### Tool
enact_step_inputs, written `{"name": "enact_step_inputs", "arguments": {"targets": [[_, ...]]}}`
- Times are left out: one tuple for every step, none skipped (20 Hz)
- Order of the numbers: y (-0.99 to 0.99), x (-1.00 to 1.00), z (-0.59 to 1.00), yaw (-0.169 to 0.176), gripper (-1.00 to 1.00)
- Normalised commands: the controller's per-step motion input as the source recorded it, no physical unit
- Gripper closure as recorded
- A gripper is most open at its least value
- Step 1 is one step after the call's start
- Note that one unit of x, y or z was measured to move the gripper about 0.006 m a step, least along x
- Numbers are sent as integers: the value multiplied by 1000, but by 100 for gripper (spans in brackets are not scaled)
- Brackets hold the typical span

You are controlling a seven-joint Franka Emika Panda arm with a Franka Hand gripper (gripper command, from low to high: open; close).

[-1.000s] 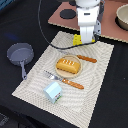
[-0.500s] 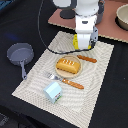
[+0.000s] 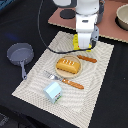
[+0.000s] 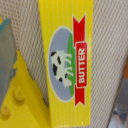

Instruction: Interact with the objects in diverse but meaningful ways.

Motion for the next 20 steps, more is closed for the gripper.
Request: {"name": "enact_step_inputs", "arguments": {"targets": [[77, 340, 537, -5, -100], [66, 211, 329, 0, -100], [80, 126, 160, 0, -100], [40, 9, 0, 0, -100], [11, 0, 0, 0, -100], [11, -49, 0, 4, -100], [29, -77, 0, 11, -100], [11, -143, 0, 23, -100], [0, -160, 0, 28, -100], [0, -146, 0, 25, -100], [3, -123, 0, 26, -100], [20, -114, 0, 33, -100], [117, -169, 0, 60, -100], [334, -249, 257, 87, -100], [400, -160, 377, 84, -100], [411, -131, 389, 72, -100], [334, -151, 320, 63, -100], [246, -163, 254, 60, -100], [240, -143, 223, 55, -100], [277, -103, 240, 54, -100]]}}
